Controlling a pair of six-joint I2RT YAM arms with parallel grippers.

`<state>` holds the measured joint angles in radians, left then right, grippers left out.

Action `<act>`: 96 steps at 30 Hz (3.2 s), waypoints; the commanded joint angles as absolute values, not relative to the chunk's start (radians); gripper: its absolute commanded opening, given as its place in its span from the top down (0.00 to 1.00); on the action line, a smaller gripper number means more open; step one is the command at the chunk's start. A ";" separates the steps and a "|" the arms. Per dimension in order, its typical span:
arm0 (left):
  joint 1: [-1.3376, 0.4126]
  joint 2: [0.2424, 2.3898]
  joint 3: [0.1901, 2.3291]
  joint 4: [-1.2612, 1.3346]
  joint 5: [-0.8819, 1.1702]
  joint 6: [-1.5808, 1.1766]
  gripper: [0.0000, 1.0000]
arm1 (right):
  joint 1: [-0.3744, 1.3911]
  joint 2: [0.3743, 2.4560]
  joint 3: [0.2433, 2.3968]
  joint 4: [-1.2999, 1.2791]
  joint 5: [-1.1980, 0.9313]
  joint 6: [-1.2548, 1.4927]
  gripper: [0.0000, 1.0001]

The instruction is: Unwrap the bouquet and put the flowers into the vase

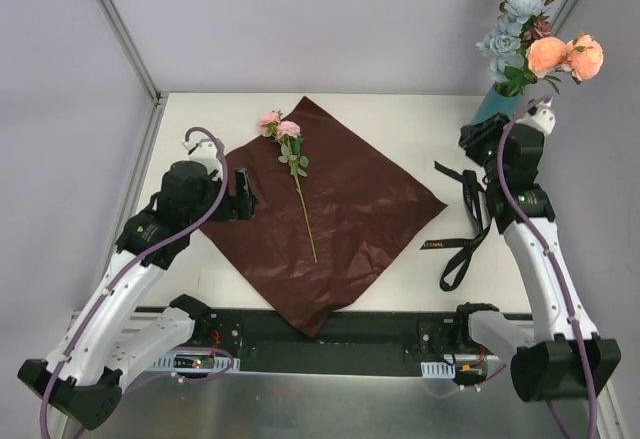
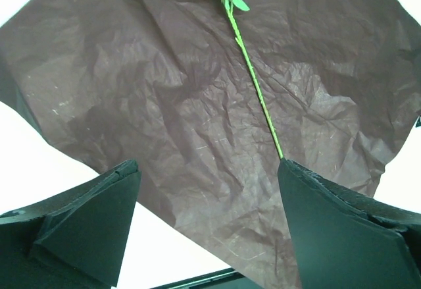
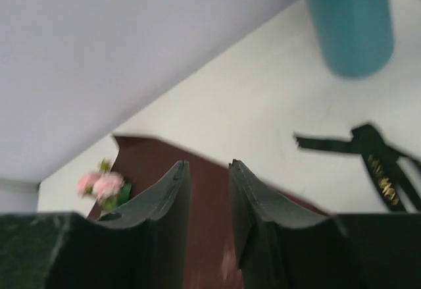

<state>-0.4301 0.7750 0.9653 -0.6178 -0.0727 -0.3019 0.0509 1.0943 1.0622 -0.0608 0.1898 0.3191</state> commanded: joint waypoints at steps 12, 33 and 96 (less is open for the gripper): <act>-0.420 1.403 1.175 -0.477 -0.002 -0.587 0.33 | 0.440 0.714 0.753 -0.356 -0.008 0.603 0.68; -0.420 2.065 1.617 -0.457 0.006 -0.592 0.52 | 0.469 0.523 0.703 -0.469 0.086 0.578 0.67; -0.791 1.543 1.348 -0.173 0.459 -0.448 1.00 | 0.506 0.900 0.617 0.322 -0.160 0.890 0.53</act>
<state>-0.7799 1.5631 1.3006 -0.2226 0.4183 -0.4755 0.4953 0.8902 0.5957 0.2100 -0.1455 0.8494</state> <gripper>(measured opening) 0.047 0.480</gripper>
